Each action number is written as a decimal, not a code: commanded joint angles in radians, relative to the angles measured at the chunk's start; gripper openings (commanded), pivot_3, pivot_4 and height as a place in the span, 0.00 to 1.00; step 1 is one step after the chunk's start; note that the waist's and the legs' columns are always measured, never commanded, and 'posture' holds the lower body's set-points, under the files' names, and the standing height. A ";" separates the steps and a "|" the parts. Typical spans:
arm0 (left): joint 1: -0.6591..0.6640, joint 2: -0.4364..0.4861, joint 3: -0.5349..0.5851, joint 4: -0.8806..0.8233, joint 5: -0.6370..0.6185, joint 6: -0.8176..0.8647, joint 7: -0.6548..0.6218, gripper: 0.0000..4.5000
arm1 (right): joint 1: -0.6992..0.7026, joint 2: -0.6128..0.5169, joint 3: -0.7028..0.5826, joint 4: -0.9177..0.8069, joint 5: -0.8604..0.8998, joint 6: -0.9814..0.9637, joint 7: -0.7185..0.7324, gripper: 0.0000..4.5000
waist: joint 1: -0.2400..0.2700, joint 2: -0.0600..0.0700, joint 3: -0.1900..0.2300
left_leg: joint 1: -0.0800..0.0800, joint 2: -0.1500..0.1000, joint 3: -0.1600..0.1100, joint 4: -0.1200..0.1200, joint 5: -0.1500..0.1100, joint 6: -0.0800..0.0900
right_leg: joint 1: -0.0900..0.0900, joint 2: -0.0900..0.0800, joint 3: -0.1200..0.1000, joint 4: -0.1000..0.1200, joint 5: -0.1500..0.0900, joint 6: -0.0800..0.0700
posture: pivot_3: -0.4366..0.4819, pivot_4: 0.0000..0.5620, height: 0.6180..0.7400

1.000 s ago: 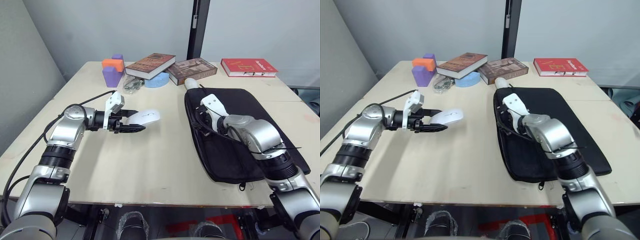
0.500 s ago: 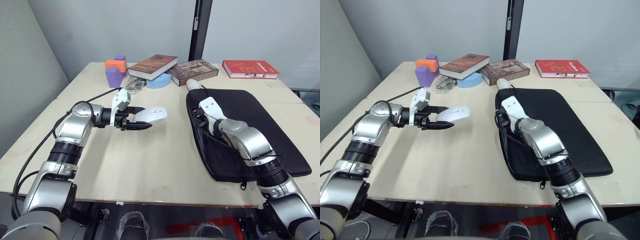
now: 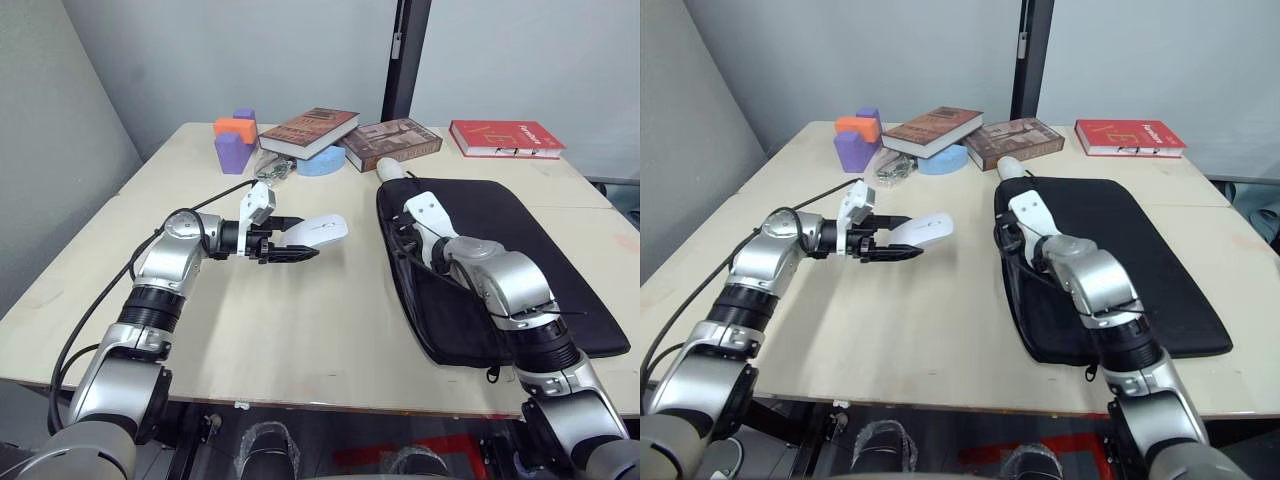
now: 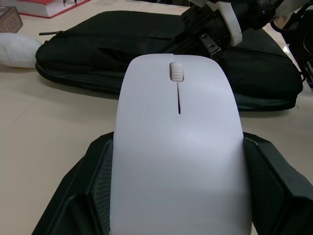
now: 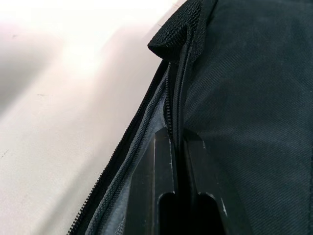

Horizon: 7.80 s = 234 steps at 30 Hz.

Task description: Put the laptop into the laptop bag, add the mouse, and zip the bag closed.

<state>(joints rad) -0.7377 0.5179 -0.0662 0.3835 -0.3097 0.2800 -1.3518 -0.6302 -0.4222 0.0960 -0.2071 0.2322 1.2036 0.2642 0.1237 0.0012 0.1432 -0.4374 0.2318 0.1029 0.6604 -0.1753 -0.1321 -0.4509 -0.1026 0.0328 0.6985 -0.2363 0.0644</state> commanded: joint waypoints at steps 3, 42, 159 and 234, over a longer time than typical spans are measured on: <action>-0.049 -0.036 -0.011 0.031 0.005 -0.034 0.013 0.63 | -0.075 -0.091 -0.101 -0.112 0.082 0.110 0.092 0.00 | 0.001 0.000 0.000 | 0.000 0.000 0.000 -0.001 0.000 0.000 | 0.000 0.000 0.000 0.000 0.000 0.000 | 0.48 0.27 0.73; -0.345 -0.613 -0.109 0.651 0.244 -0.365 0.405 0.63 | -0.304 -0.139 -0.481 -0.159 0.400 0.411 0.162 0.00 | 0.003 0.000 0.001 | -0.001 0.000 0.002 -0.005 0.006 0.010 | -0.001 0.000 0.001 -0.004 0.001 0.001 | 0.48 0.27 0.73; -0.502 -0.258 0.275 0.947 -0.011 0.168 0.463 1.00 | 0.737 -0.597 -1.193 -0.431 0.733 -0.144 0.668 1.00 | 0.031 0.002 0.004 | -0.002 -0.001 0.001 -0.002 0.003 0.019 | 0.001 -0.001 0.000 -0.008 0.002 0.002 | 0.48 0.27 0.73; 0.033 -0.080 0.500 -0.126 -0.311 0.907 0.615 0.00 | 0.352 -0.338 -0.448 -0.063 0.660 -0.086 0.274 0.10 | -0.015 0.004 0.005 | -0.008 -0.002 -0.004 -0.008 0.003 0.019 | 0.000 -0.002 -0.007 -0.014 0.002 0.002 | 0.48 0.27 0.73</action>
<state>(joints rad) -0.6988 0.4491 0.4330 0.3829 -0.5246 1.1209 -0.7201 -0.2186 -0.7665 -0.3804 -0.2125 0.8996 1.1346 0.5644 0.1083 0.0050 0.1484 -0.4458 0.2301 0.0988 0.6524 -0.1724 -0.1131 -0.4514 -0.1043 0.0257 0.6833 -0.2348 0.0663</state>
